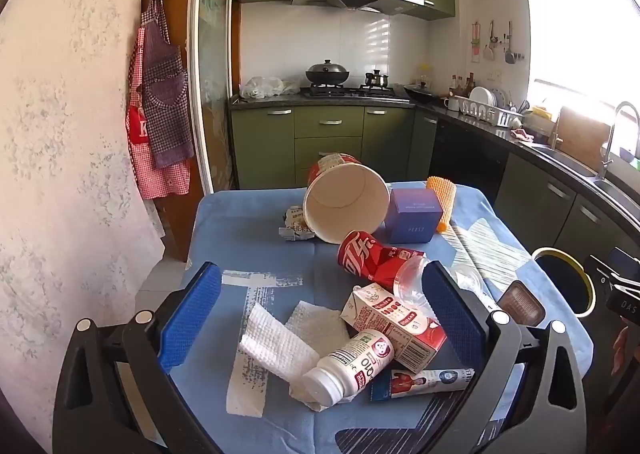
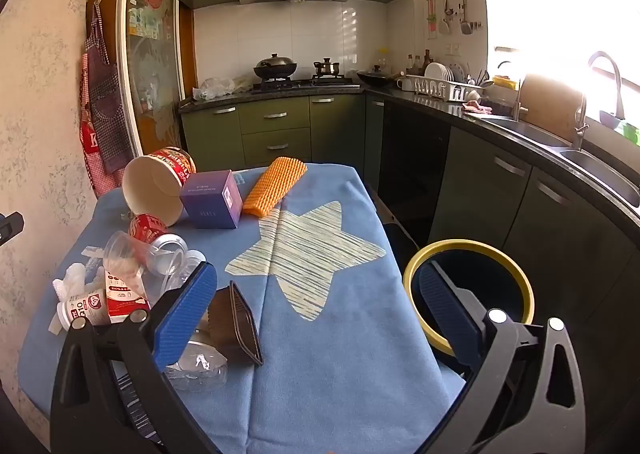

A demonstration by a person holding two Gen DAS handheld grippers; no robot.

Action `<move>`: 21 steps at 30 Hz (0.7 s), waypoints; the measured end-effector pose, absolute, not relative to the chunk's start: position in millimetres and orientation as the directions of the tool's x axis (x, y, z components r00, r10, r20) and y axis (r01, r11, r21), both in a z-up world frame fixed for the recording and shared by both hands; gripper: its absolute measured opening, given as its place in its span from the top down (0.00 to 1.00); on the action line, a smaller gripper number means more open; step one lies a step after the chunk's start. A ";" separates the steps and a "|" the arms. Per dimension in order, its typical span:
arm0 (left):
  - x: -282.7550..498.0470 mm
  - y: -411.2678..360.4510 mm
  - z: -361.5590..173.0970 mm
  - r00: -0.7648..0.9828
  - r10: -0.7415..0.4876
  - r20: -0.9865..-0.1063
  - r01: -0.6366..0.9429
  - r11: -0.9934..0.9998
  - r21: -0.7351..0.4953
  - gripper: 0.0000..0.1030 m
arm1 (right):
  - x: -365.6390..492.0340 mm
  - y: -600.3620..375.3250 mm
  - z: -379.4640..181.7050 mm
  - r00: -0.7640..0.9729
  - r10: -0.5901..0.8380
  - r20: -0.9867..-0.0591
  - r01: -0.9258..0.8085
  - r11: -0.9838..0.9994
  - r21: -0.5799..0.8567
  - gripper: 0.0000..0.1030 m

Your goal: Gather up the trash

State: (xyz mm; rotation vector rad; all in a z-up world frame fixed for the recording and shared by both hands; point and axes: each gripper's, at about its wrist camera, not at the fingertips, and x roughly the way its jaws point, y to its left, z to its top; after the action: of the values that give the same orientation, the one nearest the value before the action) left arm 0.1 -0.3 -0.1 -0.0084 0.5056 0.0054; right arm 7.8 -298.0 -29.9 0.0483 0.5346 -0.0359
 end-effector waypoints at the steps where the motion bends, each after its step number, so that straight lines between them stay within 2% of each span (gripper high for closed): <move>1: 0.1 -0.3 -0.1 0.874 0.003 -0.486 -0.007 1.000 -0.006 0.04 | 7.5 -297.7 -29.8 0.862 -0.024 -0.506 0.046 0.998 0.031 0.06; 21: 3.4 0.2 -6.0 0.865 0.010 -0.501 -0.011 1.000 0.001 0.04 | 10.7 -298.0 -36.2 0.858 -0.020 -0.514 0.046 0.998 0.038 0.06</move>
State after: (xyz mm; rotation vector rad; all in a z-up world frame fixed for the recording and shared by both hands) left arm 3.4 0.2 -6.0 -0.0015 0.5252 0.0106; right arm 10.7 -298.0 -36.2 0.0490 0.5390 -0.0343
